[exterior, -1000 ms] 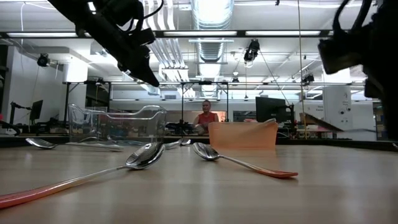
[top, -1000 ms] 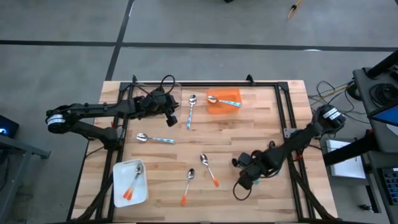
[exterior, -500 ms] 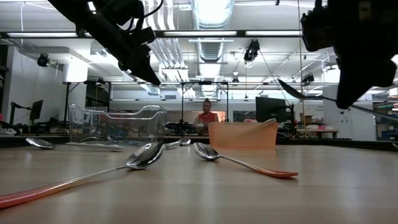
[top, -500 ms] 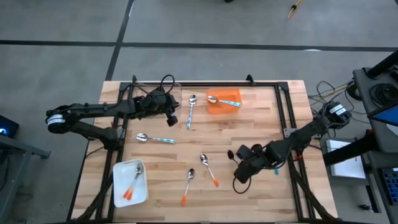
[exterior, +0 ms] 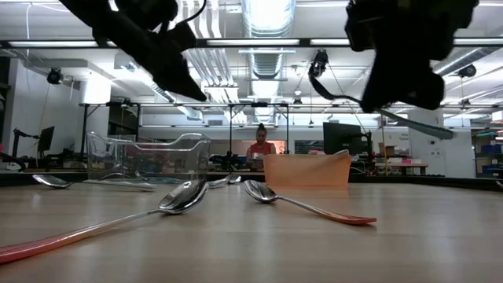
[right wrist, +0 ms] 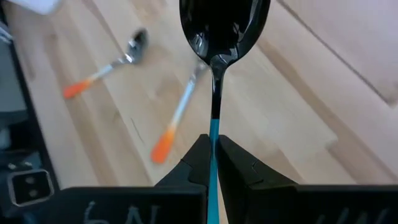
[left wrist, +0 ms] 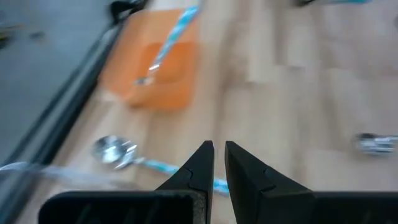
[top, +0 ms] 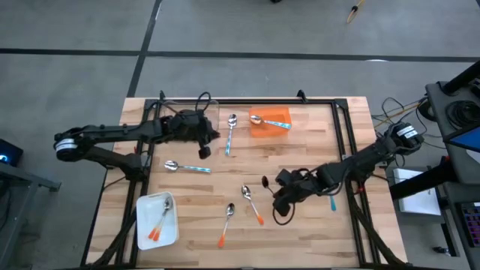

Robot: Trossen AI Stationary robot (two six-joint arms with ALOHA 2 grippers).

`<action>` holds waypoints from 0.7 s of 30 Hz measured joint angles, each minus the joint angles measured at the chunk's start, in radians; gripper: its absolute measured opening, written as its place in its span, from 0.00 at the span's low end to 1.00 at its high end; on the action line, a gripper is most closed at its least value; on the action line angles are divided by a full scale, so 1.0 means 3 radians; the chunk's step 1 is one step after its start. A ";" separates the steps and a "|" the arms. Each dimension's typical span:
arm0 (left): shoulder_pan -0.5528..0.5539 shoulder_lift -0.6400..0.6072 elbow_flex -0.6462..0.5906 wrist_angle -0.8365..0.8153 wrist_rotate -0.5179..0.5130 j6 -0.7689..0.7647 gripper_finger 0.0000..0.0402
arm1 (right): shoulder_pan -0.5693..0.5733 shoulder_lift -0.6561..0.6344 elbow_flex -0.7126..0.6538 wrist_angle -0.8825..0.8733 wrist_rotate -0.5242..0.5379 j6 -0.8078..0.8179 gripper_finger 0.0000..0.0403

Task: Sort silverware by color (type)
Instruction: Put the blue spoon into the transparent bin

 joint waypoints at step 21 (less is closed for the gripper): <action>-0.0057 -0.1305 -0.0555 0.0495 0.0274 -0.0021 0.06 | -0.1145 -0.0013 0.0003 0.1292 -0.0091 -0.1784 0.02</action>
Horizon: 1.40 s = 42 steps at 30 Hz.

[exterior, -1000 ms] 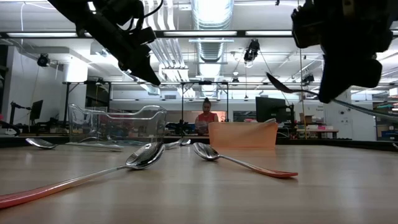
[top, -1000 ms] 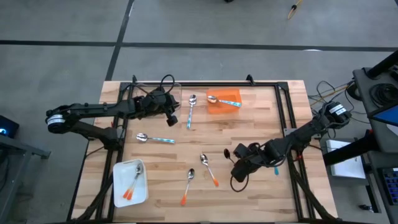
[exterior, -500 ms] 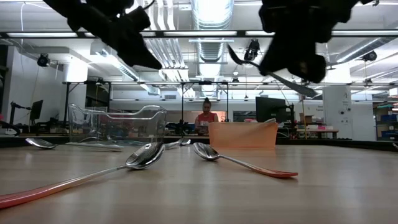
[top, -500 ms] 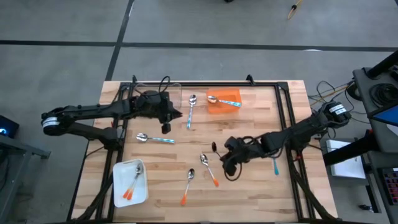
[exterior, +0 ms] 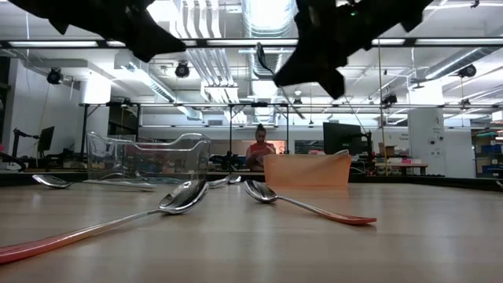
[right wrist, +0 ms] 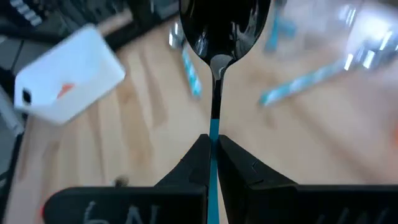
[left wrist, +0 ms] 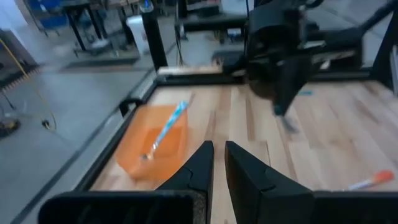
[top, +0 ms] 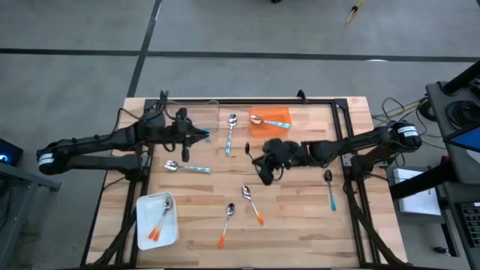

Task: Sort silverware by color (type)
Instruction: Put the blue spoon into the transparent bin

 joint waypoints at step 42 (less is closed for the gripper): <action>0.0001 0.0132 -0.0162 0.0370 -0.0531 -0.0286 0.06 | -0.0657 0.1292 0.0577 0.2615 0.0579 -0.3061 0.02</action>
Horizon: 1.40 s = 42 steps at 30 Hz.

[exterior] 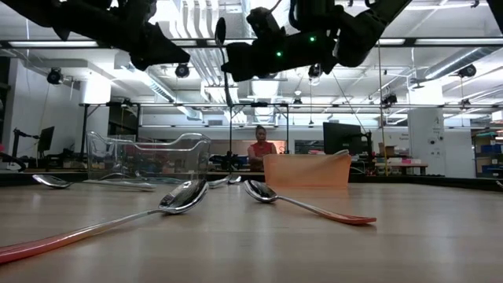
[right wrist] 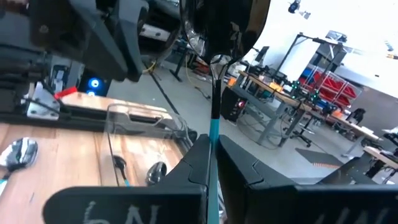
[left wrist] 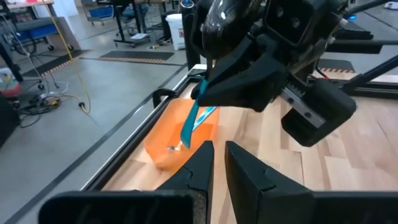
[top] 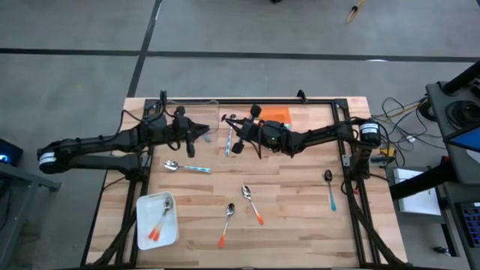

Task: Sort silverware by color (type)
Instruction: Put the blue spoon into the transparent bin

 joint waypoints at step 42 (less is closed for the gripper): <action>0.0000 0.0198 0.0000 0.0317 -0.0314 -0.0739 0.06 | -0.0031 0.0102 0.0292 -0.0097 -0.0159 -0.0238 0.02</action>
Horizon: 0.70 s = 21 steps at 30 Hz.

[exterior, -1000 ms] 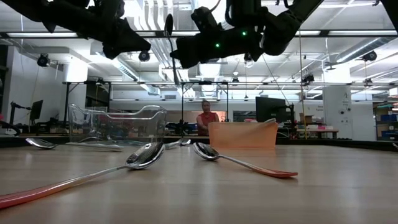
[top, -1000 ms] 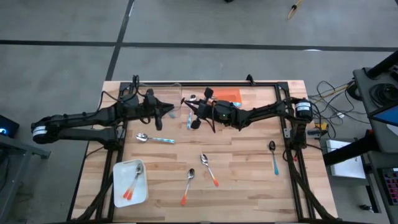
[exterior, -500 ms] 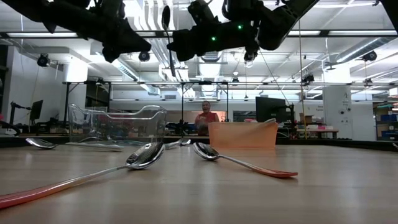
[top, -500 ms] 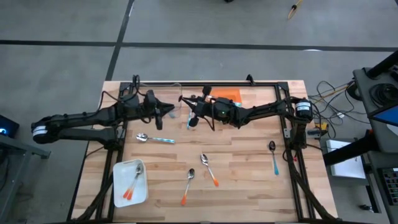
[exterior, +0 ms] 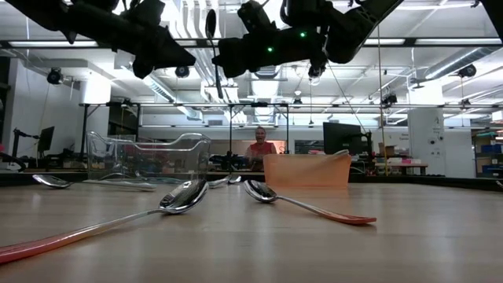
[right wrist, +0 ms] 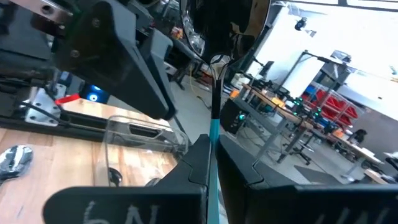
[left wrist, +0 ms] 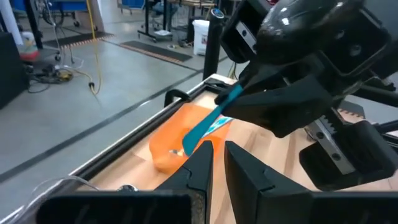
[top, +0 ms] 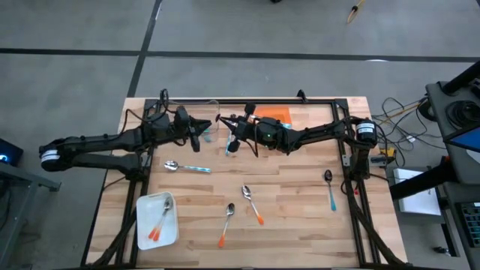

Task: Sort silverware by color (type)
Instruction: Put the blue spoon into the transparent bin

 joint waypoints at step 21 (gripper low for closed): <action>-0.0001 -0.0073 0.0008 0.0127 -0.0147 0.0485 0.07 | 0.0000 -0.0006 0.0471 -0.1265 0.0286 0.0038 0.02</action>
